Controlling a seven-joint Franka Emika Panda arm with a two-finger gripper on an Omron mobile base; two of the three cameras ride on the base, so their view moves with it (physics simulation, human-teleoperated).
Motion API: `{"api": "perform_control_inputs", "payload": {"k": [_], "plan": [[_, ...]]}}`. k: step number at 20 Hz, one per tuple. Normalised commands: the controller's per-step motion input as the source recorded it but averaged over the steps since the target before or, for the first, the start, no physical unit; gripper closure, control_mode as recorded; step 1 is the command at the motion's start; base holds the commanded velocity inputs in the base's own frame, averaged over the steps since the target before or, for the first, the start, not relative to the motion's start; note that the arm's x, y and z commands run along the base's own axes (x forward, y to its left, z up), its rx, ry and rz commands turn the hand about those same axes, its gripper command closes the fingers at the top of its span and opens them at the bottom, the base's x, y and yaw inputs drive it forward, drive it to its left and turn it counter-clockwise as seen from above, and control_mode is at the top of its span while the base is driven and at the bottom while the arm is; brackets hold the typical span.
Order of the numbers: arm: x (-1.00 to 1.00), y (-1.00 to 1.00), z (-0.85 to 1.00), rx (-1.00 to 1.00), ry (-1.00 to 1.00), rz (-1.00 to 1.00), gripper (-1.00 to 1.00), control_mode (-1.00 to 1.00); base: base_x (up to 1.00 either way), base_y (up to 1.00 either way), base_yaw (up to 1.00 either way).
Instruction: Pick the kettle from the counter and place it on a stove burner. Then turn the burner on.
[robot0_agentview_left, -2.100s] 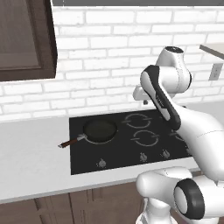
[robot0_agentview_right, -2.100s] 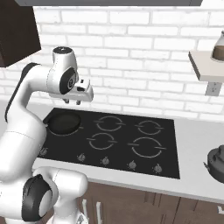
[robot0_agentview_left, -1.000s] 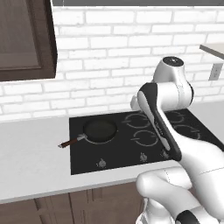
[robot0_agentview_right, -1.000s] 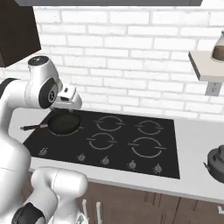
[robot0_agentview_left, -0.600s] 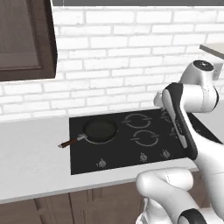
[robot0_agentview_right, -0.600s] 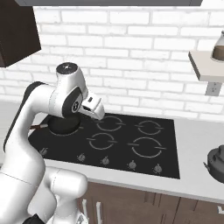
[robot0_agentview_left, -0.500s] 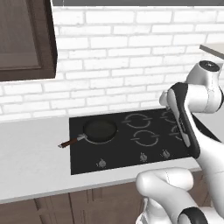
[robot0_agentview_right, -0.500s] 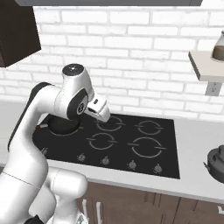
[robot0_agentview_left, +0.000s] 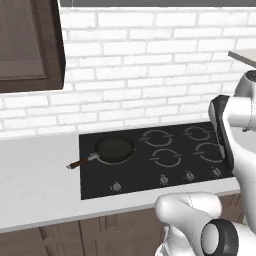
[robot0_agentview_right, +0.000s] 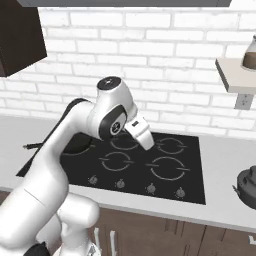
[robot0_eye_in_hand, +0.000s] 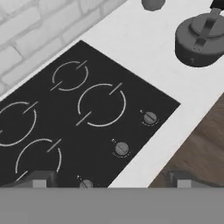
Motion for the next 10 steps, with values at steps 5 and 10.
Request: {"api": "perform_control_inputs", "payload": {"k": [5,10], "plan": [[0.0,-1.0,0.0,0.0,0.0,-0.42,-1.0,-1.0,0.0,0.0,0.0],[0.03,-1.0,-0.03,0.02,0.0,-0.37,-1.0,-1.0,0.0,0.0,0.0]]}}
